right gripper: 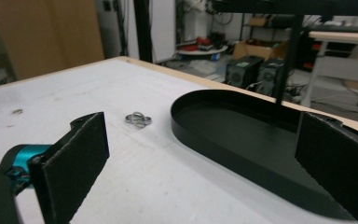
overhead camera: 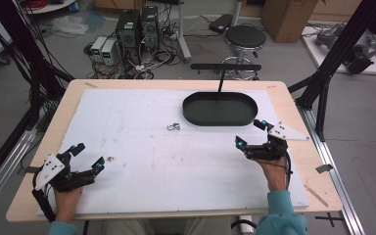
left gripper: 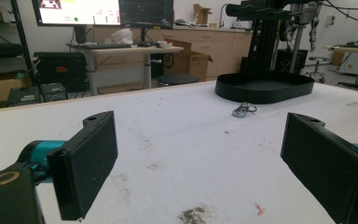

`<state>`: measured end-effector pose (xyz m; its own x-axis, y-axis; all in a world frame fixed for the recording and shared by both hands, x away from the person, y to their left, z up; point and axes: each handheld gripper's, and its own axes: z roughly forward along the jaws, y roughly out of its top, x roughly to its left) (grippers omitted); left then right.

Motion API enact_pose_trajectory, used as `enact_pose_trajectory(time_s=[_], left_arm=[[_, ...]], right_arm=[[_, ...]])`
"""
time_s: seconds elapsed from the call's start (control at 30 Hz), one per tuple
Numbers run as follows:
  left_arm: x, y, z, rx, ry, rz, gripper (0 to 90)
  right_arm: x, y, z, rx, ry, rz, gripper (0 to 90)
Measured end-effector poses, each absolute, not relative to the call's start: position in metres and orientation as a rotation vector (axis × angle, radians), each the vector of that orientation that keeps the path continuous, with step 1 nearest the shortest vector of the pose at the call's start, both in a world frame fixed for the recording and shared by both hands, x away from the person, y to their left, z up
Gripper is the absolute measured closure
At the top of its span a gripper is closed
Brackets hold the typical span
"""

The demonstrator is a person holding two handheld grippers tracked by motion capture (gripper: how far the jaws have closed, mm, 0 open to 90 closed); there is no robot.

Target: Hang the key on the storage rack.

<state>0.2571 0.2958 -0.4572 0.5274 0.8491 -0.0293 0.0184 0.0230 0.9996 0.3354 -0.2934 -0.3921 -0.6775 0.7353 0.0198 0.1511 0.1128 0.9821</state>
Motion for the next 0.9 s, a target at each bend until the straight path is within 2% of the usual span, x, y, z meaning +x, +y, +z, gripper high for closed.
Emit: enact_pose_trajectory(time_s=[0.4, 0.9], left_arm=[[0.258, 0.296, -0.457, 1.419, 0.816, 0.763, 11.2], [0.259, 0.296, -0.457, 1.422, 0.823, 0.756, 11.2]], right_arm=[[0.381, -0.234, -0.354, 0.718, 2.161, 1.495, 2.7], [0.431, -0.171, -0.338, 0.612, 2.374, 1.433, 2.8]])
